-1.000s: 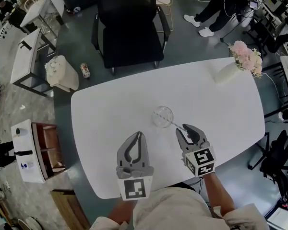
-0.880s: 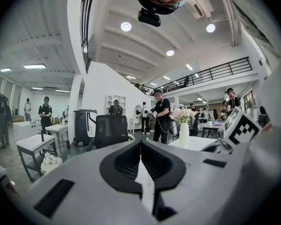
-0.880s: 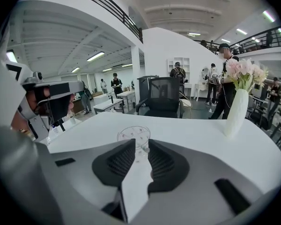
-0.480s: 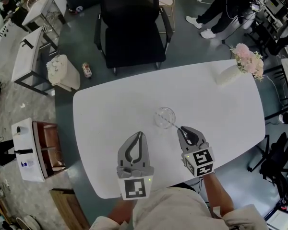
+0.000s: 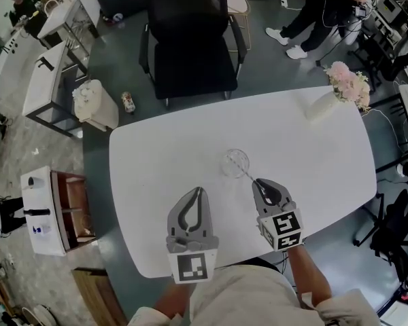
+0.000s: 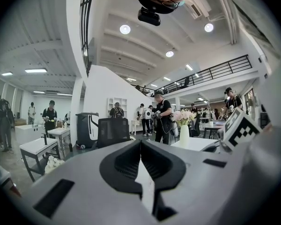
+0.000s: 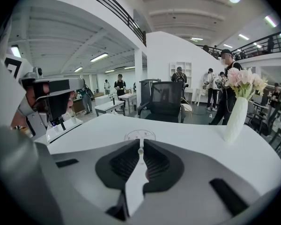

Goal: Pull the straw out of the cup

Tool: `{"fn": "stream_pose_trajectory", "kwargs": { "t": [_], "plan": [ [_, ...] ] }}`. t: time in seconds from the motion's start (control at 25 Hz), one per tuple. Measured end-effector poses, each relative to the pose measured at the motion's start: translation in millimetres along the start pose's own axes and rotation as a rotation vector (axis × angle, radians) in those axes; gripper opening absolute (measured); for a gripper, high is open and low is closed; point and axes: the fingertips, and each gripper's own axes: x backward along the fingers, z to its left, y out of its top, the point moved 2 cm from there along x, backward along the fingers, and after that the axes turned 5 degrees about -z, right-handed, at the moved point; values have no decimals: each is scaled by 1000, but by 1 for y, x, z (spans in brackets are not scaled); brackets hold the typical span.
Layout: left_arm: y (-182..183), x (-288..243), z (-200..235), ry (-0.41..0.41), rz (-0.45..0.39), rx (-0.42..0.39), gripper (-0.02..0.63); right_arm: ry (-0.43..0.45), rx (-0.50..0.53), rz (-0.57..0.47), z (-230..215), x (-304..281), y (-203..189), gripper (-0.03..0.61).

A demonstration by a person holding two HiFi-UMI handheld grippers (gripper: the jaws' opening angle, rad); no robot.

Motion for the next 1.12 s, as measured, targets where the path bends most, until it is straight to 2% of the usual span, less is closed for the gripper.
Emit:
{"fn": "stream_pose_trajectory", "kwargs": {
  "t": [0.56, 1.12],
  "plan": [
    [28, 63, -43, 36, -76, -37, 5, -16, 33, -144, 9, 68, 11, 23],
    [60, 151, -136, 76, -148, -112, 5, -26, 46, -348, 6, 195, 16, 23]
  ]
}}
